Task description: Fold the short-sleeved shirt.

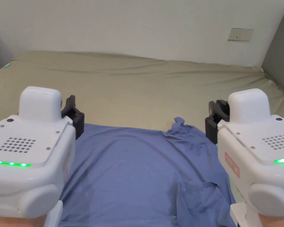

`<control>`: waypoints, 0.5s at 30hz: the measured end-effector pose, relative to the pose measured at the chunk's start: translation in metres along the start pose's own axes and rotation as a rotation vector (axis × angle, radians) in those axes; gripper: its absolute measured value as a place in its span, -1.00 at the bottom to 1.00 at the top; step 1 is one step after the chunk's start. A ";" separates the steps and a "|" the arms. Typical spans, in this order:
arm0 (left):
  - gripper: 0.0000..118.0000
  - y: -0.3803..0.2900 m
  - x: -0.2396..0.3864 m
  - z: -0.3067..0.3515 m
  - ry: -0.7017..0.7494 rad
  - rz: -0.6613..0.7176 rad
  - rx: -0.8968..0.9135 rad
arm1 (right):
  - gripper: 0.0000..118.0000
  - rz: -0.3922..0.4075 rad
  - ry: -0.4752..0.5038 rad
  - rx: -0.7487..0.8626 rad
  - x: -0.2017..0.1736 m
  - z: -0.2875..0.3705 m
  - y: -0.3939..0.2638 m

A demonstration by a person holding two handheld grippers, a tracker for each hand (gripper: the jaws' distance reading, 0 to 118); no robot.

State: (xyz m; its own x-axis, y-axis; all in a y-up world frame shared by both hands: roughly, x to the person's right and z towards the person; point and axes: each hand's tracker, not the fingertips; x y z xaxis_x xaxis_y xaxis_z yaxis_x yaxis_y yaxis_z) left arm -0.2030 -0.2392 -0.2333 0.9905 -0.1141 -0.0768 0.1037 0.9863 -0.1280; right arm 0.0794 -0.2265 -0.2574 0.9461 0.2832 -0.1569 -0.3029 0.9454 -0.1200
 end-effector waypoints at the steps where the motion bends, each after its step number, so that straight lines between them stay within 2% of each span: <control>1: -0.87 0.001 0.004 0.002 0.003 -0.010 0.009 | -0.90 0.009 -0.002 0.021 -0.005 0.003 0.002; 2: -1.00 0.001 0.008 0.004 0.013 -0.023 0.031 | -0.96 0.005 0.019 0.012 -0.010 0.004 0.003; 10: -1.00 0.003 0.009 0.008 0.008 -0.033 0.059 | -0.96 -0.002 0.052 0.020 -0.024 0.003 0.004; 15: -1.00 -0.014 -0.004 -0.004 -0.032 -0.032 -0.056 | -0.96 0.010 0.058 -0.006 -0.021 -0.003 -0.002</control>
State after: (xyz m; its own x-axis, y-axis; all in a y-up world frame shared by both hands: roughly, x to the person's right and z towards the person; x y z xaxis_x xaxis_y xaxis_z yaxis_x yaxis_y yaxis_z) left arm -0.2085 -0.2527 -0.2352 0.9892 -0.1409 -0.0407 0.1311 0.9739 -0.1852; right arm 0.0596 -0.2344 -0.2564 0.9349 0.2824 -0.2149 -0.3130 0.9416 -0.1245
